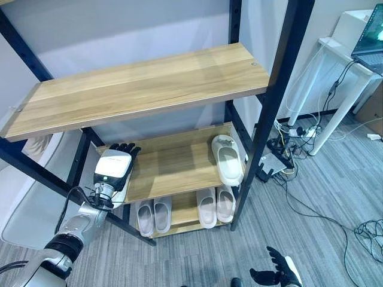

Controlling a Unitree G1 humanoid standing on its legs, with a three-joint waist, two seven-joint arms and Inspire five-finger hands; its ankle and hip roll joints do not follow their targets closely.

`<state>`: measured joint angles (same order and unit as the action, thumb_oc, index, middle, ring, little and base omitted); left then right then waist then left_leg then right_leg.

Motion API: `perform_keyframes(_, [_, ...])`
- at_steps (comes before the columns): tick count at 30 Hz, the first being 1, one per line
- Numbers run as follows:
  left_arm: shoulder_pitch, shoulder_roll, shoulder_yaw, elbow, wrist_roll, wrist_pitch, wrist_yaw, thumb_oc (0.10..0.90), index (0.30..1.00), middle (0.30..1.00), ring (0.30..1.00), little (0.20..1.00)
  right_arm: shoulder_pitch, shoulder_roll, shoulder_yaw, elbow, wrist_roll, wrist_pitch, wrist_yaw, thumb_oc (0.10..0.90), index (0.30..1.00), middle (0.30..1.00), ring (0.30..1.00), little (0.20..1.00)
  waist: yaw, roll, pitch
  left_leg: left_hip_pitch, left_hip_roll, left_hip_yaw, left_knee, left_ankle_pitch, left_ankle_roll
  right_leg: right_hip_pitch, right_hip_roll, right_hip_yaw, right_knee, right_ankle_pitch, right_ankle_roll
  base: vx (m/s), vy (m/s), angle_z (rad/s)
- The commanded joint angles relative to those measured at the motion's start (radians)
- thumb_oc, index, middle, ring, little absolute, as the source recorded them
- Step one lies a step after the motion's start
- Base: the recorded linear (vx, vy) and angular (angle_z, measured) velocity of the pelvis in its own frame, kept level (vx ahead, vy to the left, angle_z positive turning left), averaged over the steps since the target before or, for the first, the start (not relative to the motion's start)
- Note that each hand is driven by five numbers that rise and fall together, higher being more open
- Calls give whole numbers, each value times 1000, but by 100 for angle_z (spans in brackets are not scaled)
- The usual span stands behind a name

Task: Arrange the slippers neatly on the shoe rack.

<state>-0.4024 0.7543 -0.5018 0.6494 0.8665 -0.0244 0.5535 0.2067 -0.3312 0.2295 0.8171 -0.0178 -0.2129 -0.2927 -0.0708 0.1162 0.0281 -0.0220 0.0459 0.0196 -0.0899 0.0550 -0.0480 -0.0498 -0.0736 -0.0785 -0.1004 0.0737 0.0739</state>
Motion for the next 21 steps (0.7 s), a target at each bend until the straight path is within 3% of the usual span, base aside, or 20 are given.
perform_keyframes(1, [-191,48,84,58,22,63,62,800,900,900,900,900,-11,-12,2,-58,-2,-70,-45,800,900,900,900,900,-7,-41,-8,22,-58,19,3,-89,1,63,-9,-4,13,-108,80,0,0,0])
perform_keyframes(10, [-283,33,21,198,26,97,60,800,900,900,900,900,-20,-43,18,-94,-24,-78,-51,800,900,900,900,900,-21,-35,2,9,-56,21,3,-87,0,48,-8,-1,13,-105,81,0,0,0])
perform_keyframes(21, [-340,35,-31,246,34,100,59,800,900,900,900,900,-14,-53,17,-95,-21,-88,-58,800,900,900,900,900,-24,-28,10,-13,-55,22,3,-83,-1,22,-7,0,13,-100,85,-3,1,0])
